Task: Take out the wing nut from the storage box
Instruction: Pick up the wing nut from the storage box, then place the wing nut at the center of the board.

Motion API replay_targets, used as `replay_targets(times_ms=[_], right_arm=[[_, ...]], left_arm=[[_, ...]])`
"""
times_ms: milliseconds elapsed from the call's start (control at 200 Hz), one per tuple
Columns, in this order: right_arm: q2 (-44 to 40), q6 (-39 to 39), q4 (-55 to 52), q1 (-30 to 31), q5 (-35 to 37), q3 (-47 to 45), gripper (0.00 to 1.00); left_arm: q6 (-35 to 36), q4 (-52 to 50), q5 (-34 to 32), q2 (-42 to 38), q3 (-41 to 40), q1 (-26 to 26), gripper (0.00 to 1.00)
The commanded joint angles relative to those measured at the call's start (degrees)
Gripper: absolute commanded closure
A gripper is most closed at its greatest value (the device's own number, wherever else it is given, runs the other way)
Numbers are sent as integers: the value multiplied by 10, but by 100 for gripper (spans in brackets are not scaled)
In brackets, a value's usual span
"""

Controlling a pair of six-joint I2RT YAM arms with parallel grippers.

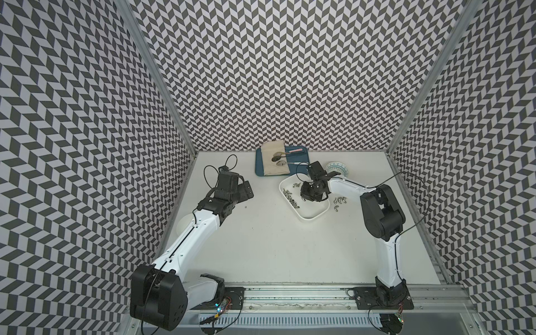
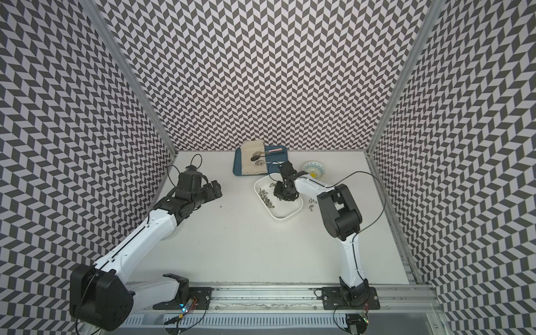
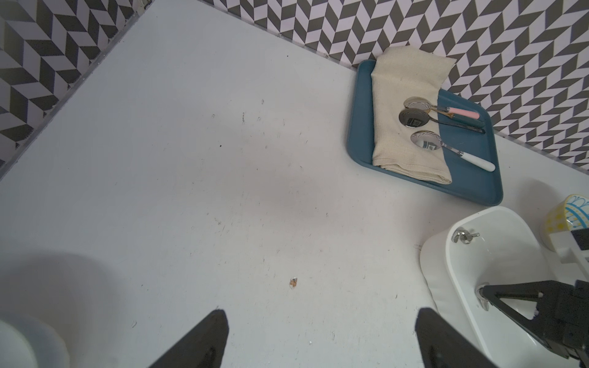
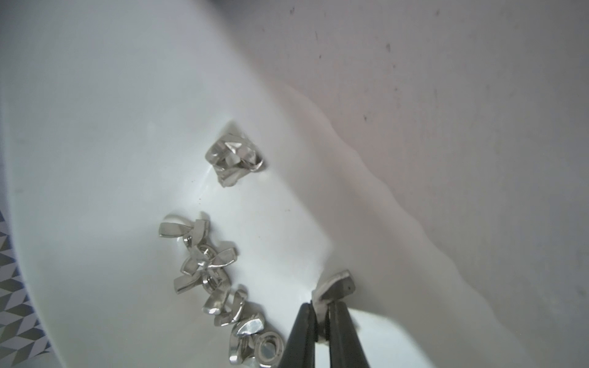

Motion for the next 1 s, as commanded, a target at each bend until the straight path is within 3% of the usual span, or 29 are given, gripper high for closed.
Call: replay_targets(times_ms=[0,446,801,996], right_arm=[[-10,-16,-12,4,12,-11,93],[-123,-33,-15,-9,-37,15,100],[-306,-64,-5,-143,2,-216,100],[-339,-72,21,-209,25,-321,100]], left_arm=[[-8,11,6,-18,-8,4,4],[-7,11,-5,-5,1,1,4],[0,15,1,21,21,-6,5],[-2,21,11,33,27,-16,5]])
